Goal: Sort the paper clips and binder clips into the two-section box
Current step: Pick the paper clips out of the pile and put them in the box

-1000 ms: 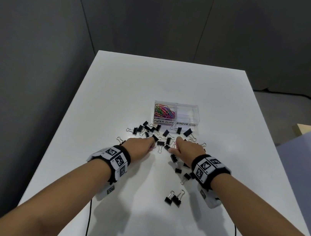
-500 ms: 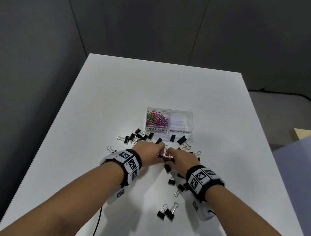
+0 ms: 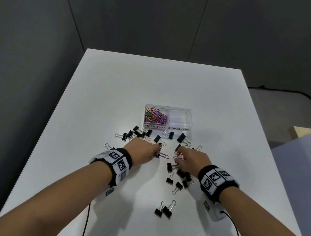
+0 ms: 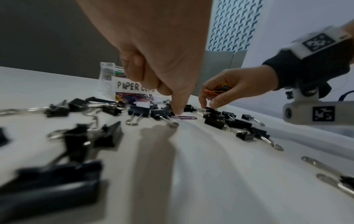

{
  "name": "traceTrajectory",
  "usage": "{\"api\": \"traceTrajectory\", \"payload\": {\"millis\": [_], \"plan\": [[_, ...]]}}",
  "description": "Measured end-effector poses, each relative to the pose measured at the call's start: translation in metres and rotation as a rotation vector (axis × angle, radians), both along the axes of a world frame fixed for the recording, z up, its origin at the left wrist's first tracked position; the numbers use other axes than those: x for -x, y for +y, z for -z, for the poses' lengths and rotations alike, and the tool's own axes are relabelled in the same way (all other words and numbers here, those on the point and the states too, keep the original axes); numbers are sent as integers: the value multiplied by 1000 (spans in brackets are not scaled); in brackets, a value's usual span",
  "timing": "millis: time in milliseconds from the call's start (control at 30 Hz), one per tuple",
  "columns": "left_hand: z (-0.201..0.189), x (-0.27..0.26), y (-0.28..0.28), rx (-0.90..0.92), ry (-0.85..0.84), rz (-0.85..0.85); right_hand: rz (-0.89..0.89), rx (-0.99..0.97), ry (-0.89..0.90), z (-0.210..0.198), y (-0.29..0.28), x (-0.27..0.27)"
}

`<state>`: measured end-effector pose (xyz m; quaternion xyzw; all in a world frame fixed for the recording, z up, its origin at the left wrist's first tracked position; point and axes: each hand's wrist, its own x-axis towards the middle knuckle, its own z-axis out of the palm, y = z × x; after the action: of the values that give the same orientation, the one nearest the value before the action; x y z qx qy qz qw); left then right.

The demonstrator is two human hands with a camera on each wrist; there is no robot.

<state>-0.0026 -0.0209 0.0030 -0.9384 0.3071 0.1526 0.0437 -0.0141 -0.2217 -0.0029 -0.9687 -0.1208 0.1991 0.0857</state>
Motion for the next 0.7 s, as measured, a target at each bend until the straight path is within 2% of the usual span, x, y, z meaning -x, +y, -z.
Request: {"api": "traceTrajectory", "payload": {"millis": [200,400,600,700], "plan": [[2,23,34,-22,73,-39,-89,43,6,3,34,-8],[2,35,39,41,155,-105,-127,145,36,6,52,-13],[-5,18,44,49,359,-182,-281,258,7,-2,50,-11],[-9,6,46,59,447,-213,-264,196,3,-16,51,-23]]}}
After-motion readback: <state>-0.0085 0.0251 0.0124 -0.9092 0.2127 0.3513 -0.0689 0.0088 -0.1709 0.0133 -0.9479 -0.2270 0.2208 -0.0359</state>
